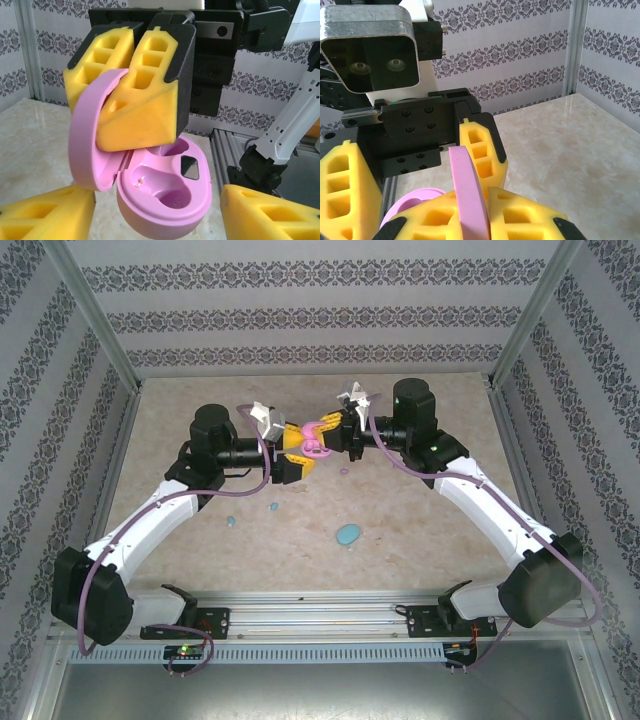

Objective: Insert the wireless bluetooth earbuds into the charging case

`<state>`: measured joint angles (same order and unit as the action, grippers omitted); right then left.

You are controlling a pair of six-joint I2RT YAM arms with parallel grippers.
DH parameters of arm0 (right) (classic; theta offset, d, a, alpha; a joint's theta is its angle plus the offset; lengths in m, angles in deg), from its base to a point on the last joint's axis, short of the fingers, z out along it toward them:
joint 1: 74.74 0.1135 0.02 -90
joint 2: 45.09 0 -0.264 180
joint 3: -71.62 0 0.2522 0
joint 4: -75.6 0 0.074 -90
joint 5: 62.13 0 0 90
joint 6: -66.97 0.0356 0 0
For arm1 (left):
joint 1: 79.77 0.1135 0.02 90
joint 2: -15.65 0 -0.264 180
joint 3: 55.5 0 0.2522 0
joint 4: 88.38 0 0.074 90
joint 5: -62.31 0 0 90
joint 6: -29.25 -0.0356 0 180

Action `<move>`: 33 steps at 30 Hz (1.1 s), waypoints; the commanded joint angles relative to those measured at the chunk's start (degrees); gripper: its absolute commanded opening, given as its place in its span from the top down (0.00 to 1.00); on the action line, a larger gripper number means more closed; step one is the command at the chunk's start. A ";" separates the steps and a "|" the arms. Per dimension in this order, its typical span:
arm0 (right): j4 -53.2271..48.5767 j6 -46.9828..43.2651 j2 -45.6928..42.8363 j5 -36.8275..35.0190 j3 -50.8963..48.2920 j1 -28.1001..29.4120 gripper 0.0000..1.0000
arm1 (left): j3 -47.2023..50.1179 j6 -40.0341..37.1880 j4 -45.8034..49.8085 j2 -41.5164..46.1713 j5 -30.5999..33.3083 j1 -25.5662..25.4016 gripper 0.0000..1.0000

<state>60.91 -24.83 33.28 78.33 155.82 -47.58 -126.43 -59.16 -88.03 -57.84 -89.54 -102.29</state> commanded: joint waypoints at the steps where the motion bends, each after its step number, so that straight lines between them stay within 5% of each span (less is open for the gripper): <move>1: 0.99 0.12 -0.51 2.28 0.94 0.26 0.99 | -2.33 1.20 -3.27 -0.38 -1.42 -0.43 0.37; 7: 2.33 1.29 0.16 3.06 0.92 0.26 0.99 | -2.75 1.31 -2.82 -0.61 -1.87 -0.46 0.47; 33: 2.08 2.89 1.61 4.12 2.56 0.49 0.98 | -3.99 0.96 -0.90 -1.90 -3.43 -1.34 0.35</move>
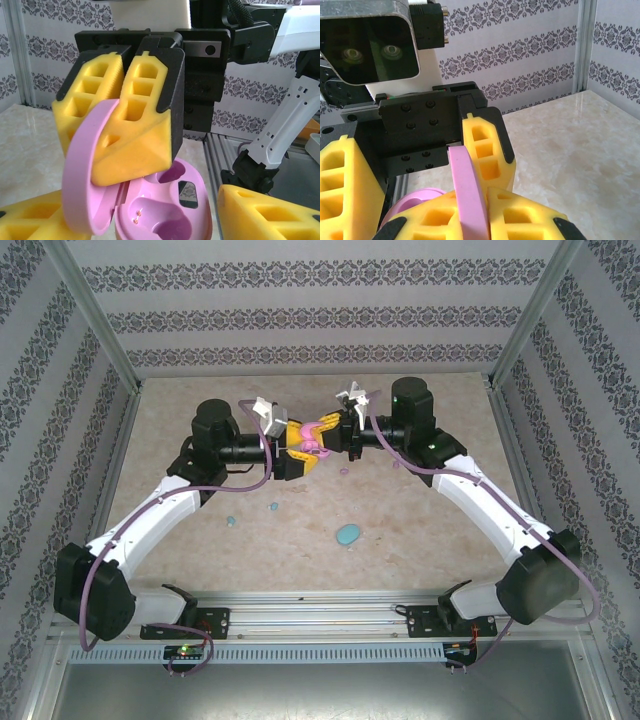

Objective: Insert the wireless bluetooth earbuds into the charging case

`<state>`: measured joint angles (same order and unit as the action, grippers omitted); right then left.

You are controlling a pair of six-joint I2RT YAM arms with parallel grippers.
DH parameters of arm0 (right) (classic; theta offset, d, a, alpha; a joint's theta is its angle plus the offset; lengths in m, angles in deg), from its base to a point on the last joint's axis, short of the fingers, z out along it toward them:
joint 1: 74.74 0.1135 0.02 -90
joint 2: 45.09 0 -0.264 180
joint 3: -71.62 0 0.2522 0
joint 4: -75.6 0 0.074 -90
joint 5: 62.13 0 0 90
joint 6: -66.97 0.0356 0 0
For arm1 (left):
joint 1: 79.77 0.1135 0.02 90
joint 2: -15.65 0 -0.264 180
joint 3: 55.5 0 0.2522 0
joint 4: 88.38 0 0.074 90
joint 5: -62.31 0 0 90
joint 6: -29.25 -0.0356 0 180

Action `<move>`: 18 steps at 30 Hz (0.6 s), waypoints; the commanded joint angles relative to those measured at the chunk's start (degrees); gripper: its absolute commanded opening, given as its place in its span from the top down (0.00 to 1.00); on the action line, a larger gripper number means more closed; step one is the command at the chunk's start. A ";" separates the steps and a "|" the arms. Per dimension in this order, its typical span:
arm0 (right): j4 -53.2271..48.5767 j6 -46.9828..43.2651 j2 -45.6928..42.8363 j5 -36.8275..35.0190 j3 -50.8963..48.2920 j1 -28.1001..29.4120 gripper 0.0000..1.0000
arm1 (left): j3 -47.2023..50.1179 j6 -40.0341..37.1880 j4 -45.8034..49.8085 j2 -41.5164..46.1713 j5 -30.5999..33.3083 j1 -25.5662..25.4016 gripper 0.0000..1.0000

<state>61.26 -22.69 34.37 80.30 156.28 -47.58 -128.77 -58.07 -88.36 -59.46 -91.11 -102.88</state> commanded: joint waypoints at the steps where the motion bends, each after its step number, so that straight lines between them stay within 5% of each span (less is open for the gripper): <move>1: 1.73 0.78 0.55 2.23 2.21 0.44 0.98 | -1.63 -0.19 -0.57 -0.37 -1.88 -0.75 0.35; 7: 1.79 0.96 0.77 2.34 2.34 0.44 0.98 | -2.01 -0.56 -0.24 -0.65 -2.09 -0.83 0.39; 18: 1.59 1.83 0.96 2.88 2.67 0.49 0.94 | -1.76 -0.61 -0.15 -0.48 -2.08 -0.86 0.68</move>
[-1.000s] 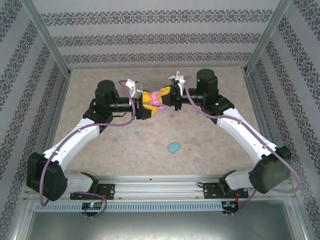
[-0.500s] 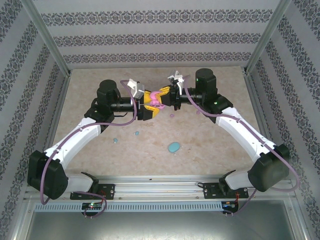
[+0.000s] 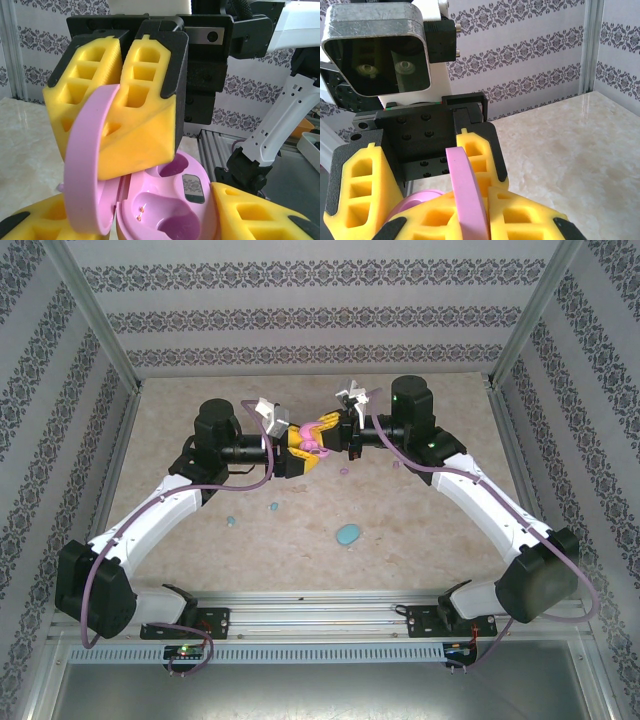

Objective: Insert the wireless bluetooth earbuds into the charging case

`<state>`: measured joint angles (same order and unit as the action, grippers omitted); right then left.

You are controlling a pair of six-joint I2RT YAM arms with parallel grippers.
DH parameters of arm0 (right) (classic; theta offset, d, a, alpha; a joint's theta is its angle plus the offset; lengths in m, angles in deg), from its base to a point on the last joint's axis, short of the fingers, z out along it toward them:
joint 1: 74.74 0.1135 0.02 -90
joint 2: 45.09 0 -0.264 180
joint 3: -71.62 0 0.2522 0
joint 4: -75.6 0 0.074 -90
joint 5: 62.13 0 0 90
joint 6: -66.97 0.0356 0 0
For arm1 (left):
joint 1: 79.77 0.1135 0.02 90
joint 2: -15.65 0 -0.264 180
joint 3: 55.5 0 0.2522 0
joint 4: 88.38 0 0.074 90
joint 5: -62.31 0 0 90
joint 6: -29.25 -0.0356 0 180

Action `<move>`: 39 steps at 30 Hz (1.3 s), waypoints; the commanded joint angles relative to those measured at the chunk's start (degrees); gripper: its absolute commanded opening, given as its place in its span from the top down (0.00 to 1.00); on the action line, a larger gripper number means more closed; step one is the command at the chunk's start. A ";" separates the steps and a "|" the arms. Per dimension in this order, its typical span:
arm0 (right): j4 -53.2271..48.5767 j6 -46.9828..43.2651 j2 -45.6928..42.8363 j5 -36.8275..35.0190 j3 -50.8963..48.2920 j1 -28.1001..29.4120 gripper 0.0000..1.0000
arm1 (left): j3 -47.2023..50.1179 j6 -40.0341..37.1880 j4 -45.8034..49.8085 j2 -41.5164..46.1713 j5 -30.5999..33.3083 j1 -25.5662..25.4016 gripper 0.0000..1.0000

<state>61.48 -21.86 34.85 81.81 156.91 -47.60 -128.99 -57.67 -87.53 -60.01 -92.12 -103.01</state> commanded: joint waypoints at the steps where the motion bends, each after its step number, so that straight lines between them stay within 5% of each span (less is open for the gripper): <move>1: 1.33 1.05 0.47 1.36 2.04 0.46 0.92 | -1.52 -0.90 -1.13 0.00 -1.06 -0.67 0.69; 9: 0.65 1.11 0.13 1.29 1.95 0.46 0.73 | -0.48 2.81 -4.57 -0.34 -0.39 -0.58 0.73; 25: -0.33 4.81 0.12 -0.94 3.53 -0.49 0.54 | 0.89 4.16 -6.35 -0.22 1.58 -0.42 0.72; 34: -2.59 6.63 0.88 -1.73 5.07 -1.46 0.57 | 0.93 4.65 -7.06 -0.37 1.46 -0.40 0.71; 39: -1.24 7.53 1.93 -1.25 5.22 -1.65 0.70 | 0.96 4.10 -6.11 -0.32 0.35 -0.42 0.69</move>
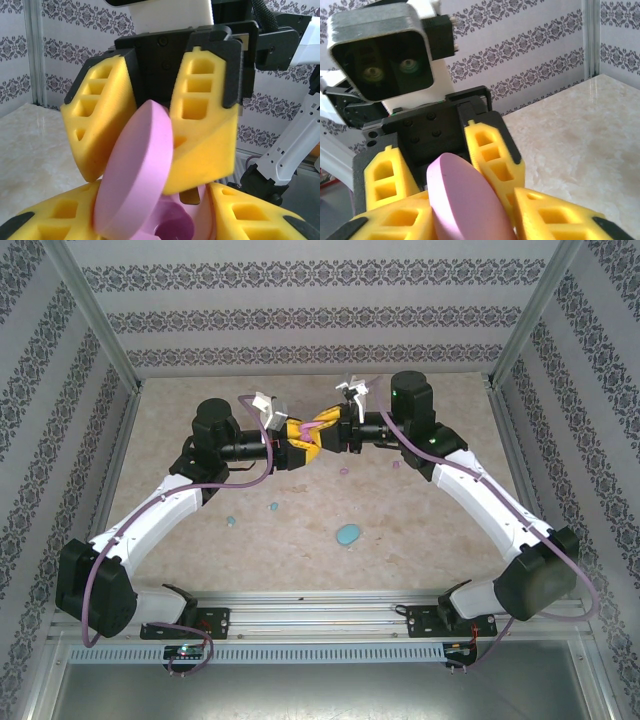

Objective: Insert the wireless bluetooth earbuds into the charging case

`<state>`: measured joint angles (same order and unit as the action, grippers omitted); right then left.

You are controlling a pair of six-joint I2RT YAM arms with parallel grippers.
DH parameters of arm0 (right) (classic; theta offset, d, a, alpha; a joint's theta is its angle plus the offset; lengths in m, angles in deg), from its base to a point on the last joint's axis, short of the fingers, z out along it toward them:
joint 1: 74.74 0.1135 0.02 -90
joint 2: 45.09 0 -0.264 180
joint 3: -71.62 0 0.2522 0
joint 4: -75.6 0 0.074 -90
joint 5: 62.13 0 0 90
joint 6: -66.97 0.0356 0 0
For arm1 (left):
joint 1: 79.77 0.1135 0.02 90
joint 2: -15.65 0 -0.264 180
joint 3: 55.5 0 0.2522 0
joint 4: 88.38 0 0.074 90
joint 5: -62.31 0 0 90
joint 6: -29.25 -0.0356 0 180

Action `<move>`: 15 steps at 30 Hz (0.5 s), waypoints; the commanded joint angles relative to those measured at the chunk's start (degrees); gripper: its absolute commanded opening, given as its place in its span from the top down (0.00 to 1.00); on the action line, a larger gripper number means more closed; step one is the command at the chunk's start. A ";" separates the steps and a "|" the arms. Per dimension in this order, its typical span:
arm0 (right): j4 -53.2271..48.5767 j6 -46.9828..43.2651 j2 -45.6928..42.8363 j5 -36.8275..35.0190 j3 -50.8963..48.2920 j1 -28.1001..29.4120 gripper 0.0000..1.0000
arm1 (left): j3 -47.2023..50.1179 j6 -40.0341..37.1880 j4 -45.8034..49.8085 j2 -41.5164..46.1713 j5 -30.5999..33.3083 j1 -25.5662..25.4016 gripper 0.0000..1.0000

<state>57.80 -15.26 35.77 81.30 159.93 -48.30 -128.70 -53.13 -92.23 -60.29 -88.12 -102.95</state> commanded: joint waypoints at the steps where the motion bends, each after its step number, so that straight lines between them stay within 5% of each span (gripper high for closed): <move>1: 2.97 1.03 1.13 -0.61 2.19 -0.96 0.73 | 0.79 -0.63 -1.10 -0.08 -3.82 -0.47 0.68; 10: 5.68 -0.64 0.37 -0.31 1.31 -0.34 0.97 | 0.70 -3.35 1.63 0.71 -3.46 -0.48 0.62; 15: 5.70 -3.85 -0.64 0.14 0.30 0.80 1.00 | 1.14 -3.75 1.22 0.97 -2.71 -0.51 0.46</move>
<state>59.95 -17.01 36.49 80.73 160.23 -48.54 -128.26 -54.70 -91.51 -60.20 -89.43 -102.97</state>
